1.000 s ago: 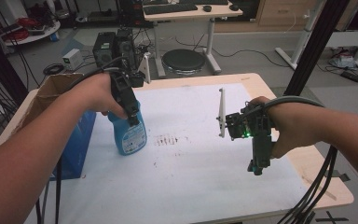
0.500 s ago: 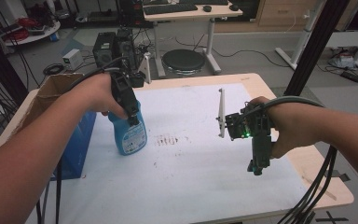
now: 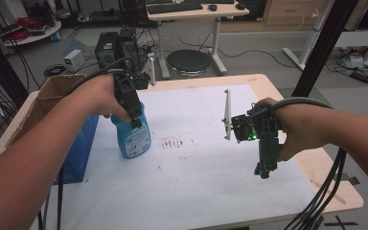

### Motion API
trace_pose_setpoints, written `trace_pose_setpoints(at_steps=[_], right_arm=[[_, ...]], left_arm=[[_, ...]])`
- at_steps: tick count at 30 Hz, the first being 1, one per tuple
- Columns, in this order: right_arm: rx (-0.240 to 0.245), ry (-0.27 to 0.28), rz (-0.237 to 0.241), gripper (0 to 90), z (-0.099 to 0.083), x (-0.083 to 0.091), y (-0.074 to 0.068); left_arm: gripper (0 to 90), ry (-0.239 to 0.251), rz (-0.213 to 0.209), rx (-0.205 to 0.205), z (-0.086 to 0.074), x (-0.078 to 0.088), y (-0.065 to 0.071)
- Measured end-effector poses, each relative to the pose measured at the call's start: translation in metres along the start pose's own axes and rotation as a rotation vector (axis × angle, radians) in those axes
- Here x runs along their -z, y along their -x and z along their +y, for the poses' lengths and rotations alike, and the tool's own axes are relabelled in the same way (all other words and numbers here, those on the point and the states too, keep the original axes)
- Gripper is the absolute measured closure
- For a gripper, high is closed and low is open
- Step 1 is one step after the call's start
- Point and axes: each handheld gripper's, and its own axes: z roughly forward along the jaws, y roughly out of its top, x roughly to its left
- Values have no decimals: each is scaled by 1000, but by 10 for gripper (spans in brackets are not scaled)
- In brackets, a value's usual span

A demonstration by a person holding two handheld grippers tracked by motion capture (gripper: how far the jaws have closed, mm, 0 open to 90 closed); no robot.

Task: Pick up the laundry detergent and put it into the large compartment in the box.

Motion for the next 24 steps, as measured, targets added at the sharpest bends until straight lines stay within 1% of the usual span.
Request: trace_pose_setpoints(at_steps=[2, 3, 5, 7, 8, 10, 11, 13, 15, 16, 18, 19, 20, 22, 23, 24], right_arm=[[2, 1, 1, 28, 0, 0, 0], [4, 2, -1, 28, 0, 0, 0], [2, 4, 1, 28, 0, 0, -1], [-2, 6, 2, 28, -1, -1, -1], [12, 3, 1, 28, -1, -1, 0], [-3, 7, 1, 28, -2, 0, -1], [2, 8, -3, 28, -2, -1, -1], [4, 7, -1, 28, -3, 0, 0], [10, 7, 1, 28, -2, -1, 0], [-3, 6, 0, 28, -2, 0, -1], [13, 9, -4, 28, -1, 0, 0], [8, 11, -5, 28, 0, -1, 0], [12, 11, -3, 28, 1, 0, 0], [27, 13, -8, 28, 3, 0, 2], [17, 19, -6, 28, 4, 0, 1], [18, 18, -3, 28, 5, 0, 1]], left_arm=[[393, 7, -6, 4, -1, 0, -1], [393, 11, -12, -15, -2, 1, -3], [393, 7, -15, -24, -2, 1, -3], [393, 6, -22, -22, -3, 2, -3], [393, 6, -29, -15, -4, 3, -2], [393, 4, -38, -20, -5, 8, 0], [393, -2, -37, -29, -5, 12, 1], [393, -2, -31, -30, -6, 20, 4], [393, -5, -19, -37, -7, 31, 6], [392, -4, -11, -38, -7, 37, 8], [392, -7, -1, -46, -8, 49, 9], [392, -5, 0, -43, -8, 55, 10], [392, -4, 1, -50, -9, 61, 10], [392, 0, 0, -50, -10, 72, 10], [392, 4, -1, -47, -10, 78, 10], [392, 9, 3, -39, -11, 84, 10]])
